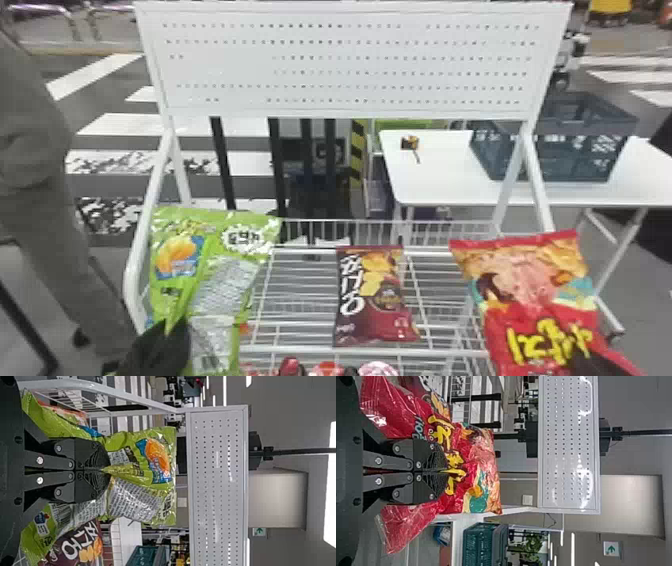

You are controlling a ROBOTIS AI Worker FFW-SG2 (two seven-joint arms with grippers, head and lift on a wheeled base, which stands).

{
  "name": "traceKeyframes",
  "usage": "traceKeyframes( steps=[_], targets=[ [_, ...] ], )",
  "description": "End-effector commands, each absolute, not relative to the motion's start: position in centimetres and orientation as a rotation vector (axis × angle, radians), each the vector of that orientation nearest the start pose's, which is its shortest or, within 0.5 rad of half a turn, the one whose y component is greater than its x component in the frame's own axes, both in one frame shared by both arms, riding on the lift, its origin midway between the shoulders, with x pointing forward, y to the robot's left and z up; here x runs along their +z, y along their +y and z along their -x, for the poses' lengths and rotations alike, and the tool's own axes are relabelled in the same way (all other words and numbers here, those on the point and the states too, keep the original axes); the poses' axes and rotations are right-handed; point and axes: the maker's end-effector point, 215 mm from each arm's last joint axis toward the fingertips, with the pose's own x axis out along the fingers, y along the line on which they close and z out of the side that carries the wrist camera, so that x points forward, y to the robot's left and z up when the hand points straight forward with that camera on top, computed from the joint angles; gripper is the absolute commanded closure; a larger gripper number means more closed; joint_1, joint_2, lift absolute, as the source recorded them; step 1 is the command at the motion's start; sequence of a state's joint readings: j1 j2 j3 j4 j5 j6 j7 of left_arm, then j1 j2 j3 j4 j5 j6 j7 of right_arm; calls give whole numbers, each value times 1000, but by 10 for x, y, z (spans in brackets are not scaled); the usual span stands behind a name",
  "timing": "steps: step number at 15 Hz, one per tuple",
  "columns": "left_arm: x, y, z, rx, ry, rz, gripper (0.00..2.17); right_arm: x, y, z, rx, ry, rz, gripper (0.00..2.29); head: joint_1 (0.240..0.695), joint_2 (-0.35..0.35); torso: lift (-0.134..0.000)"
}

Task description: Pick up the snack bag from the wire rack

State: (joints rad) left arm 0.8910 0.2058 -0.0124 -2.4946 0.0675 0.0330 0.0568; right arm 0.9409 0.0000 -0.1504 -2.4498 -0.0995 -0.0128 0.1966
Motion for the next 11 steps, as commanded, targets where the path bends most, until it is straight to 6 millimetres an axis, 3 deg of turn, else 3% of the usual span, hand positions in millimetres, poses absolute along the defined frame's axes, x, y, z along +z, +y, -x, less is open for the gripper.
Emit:
traceKeyframes(
  steps=[1,11],
  targets=[
    [-255,211,-349,-114,5,-54,1818,-277,-250,-330,101,47,4,2246,499,0,0],
    [-255,211,-350,-115,5,-53,1818,-282,-250,-330,99,54,-11,2246,499,0,0]
  ],
)
